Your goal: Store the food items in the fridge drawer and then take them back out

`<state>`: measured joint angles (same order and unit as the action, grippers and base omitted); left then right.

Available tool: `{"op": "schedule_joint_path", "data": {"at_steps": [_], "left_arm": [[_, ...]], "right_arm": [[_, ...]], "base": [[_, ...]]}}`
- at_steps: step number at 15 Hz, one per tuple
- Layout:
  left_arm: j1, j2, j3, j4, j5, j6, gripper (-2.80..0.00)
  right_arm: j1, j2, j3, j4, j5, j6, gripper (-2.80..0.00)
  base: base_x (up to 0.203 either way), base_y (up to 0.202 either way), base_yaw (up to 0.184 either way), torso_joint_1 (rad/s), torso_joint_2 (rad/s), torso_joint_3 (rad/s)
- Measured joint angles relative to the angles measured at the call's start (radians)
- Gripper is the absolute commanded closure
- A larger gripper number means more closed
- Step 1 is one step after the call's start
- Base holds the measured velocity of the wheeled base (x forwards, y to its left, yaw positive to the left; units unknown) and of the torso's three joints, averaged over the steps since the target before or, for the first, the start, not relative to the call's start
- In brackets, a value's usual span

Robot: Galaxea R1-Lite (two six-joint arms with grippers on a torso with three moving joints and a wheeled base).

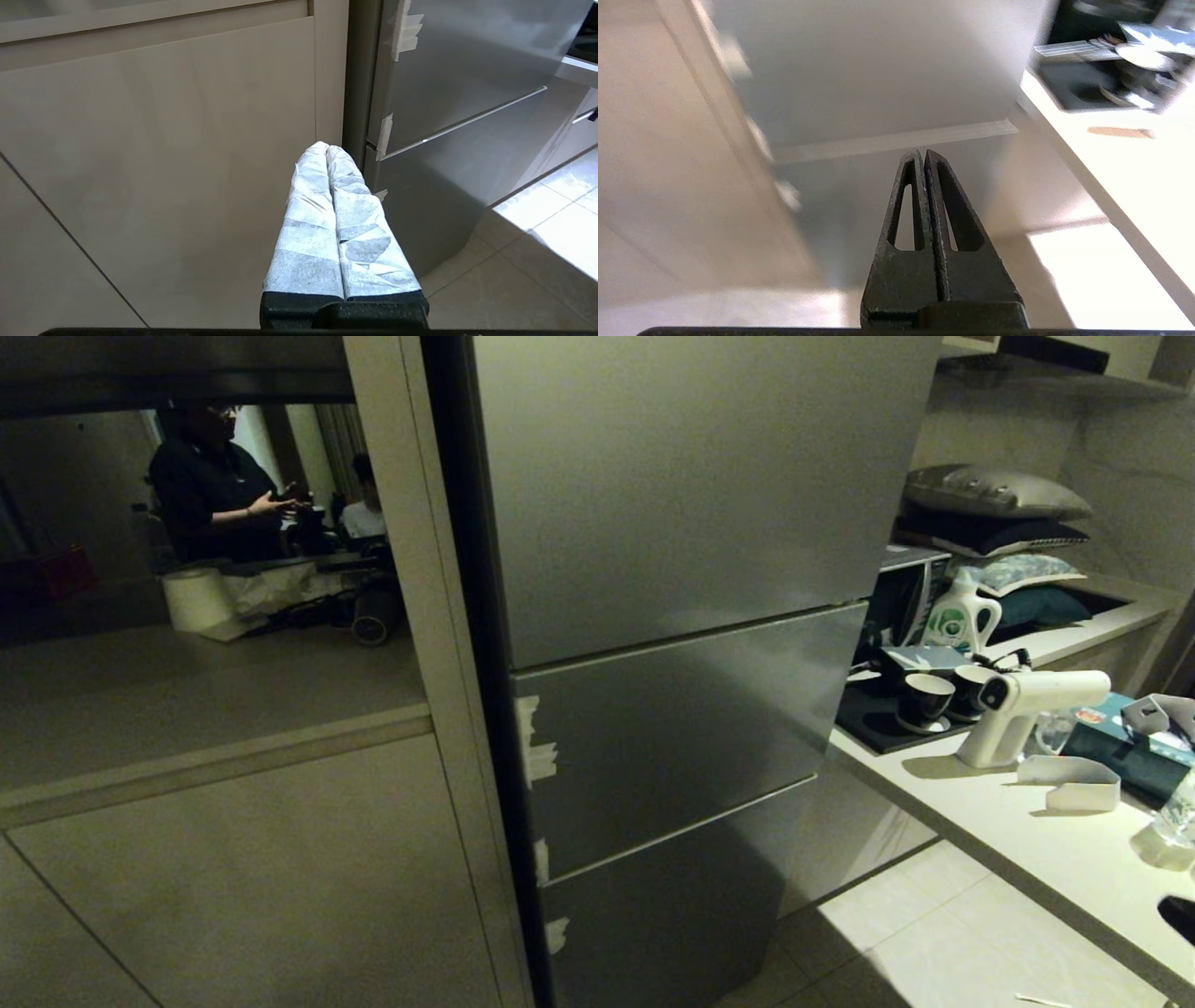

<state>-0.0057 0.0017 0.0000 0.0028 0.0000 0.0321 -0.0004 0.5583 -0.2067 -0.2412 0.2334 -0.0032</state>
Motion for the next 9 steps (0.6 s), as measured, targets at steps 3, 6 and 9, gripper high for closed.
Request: {"op": "schedule_joint_path", "data": {"at_steps": [3, 6, 9], "left_arm": [[0.000, 0.000, 0.000, 0.000, 0.000, 0.000, 0.00], [0.000, 0.000, 0.000, 0.000, 0.000, -0.001, 0.00], [0.000, 0.000, 0.000, -0.001, 0.000, -0.013, 0.00]], "right_arm": [[-0.022, -0.240, 0.173, 0.072, -0.030, -0.067, 0.00], [-0.004, -0.426, 0.203, 0.080, -0.059, -0.078, 0.00], [0.000, -0.522, 0.206, 0.131, -0.184, -0.090, 0.00]], "base": [[0.000, 0.000, 0.000, 0.000, 0.00, 0.000], [0.000, 0.000, 0.000, 0.000, 0.00, 0.000], [0.000, 0.000, 0.000, 0.000, 0.00, 0.000]]}}
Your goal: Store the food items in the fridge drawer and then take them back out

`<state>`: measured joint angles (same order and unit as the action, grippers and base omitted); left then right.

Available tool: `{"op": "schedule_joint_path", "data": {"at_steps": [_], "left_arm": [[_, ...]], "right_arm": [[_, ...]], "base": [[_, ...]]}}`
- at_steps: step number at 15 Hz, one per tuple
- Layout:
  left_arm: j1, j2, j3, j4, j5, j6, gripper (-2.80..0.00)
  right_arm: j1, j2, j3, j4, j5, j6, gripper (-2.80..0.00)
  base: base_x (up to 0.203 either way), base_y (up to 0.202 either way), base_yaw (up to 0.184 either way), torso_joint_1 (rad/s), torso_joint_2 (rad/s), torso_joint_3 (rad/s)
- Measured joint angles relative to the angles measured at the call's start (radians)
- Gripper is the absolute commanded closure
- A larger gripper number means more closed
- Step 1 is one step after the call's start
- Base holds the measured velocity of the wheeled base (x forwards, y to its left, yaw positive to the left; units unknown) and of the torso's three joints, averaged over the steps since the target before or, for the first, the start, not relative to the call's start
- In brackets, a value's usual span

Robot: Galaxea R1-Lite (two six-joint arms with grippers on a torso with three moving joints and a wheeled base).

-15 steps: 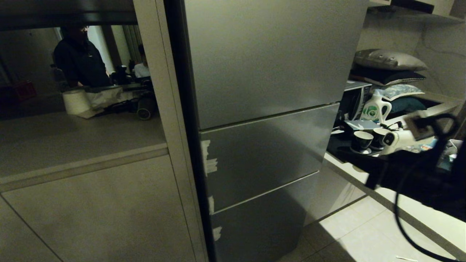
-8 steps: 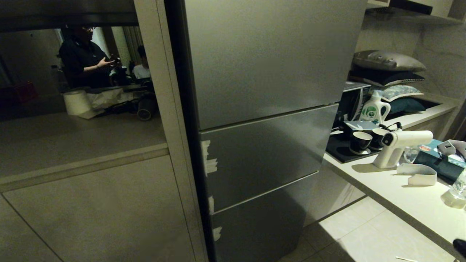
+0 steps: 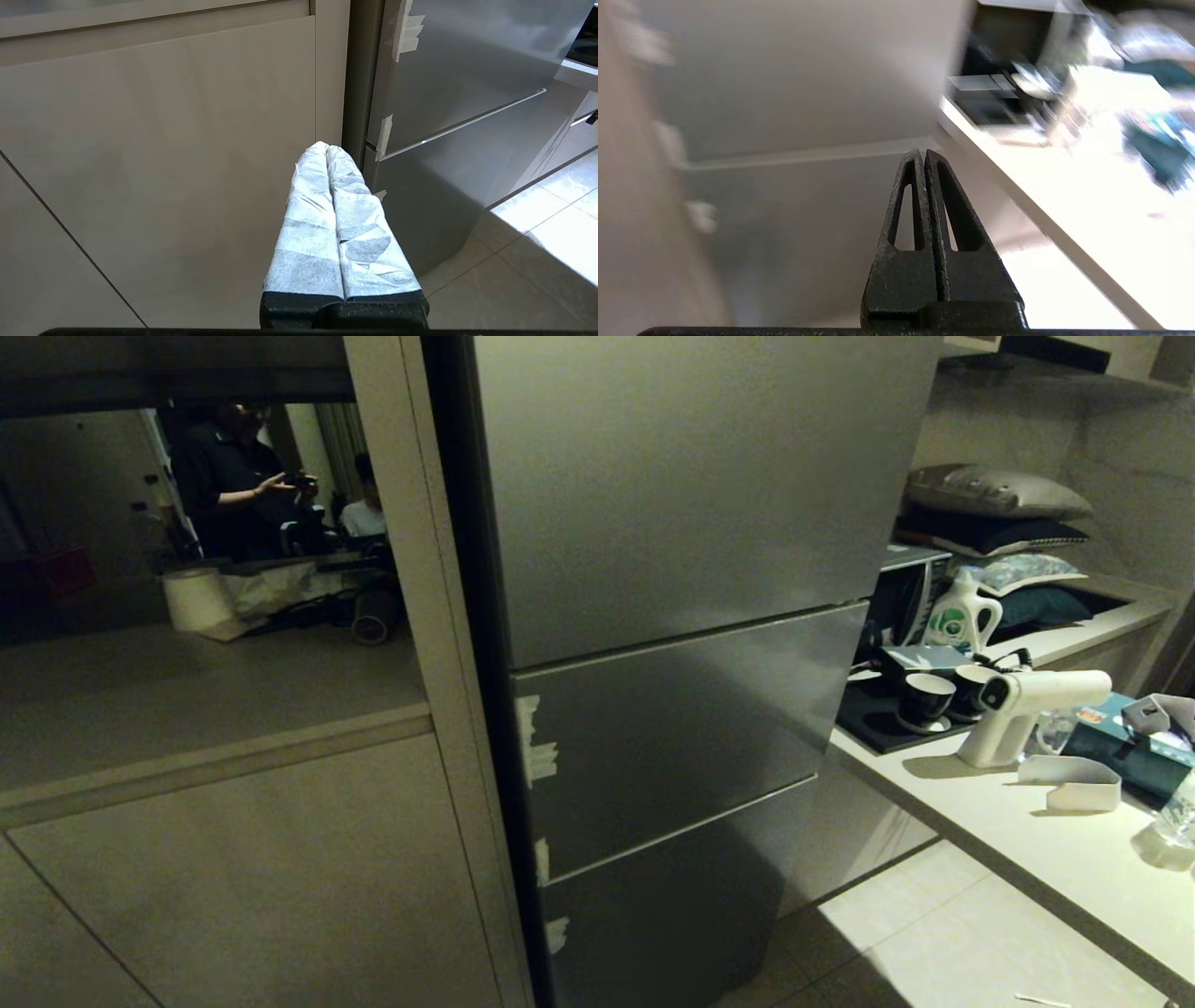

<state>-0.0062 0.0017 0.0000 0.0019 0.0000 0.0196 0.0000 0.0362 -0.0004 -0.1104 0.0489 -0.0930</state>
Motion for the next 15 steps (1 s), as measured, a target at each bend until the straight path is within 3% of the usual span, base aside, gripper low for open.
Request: {"op": "schedule_joint_path", "data": {"at_steps": [2, 15], "left_arm": [[0.000, 0.000, 0.000, 0.000, 0.000, -0.001, 0.00], [0.000, 0.000, 0.000, 0.000, 0.000, -0.001, 0.00]], "right_arm": [[0.001, -0.024, 0.000, 0.038, -0.037, -0.002, 0.00], [0.001, -0.039, 0.000, 0.039, -0.036, 0.009, 0.00]], "base": [[0.000, 0.000, 0.000, 0.000, 0.00, 0.000], [0.000, 0.000, 0.000, 0.000, 0.00, 0.000]]}}
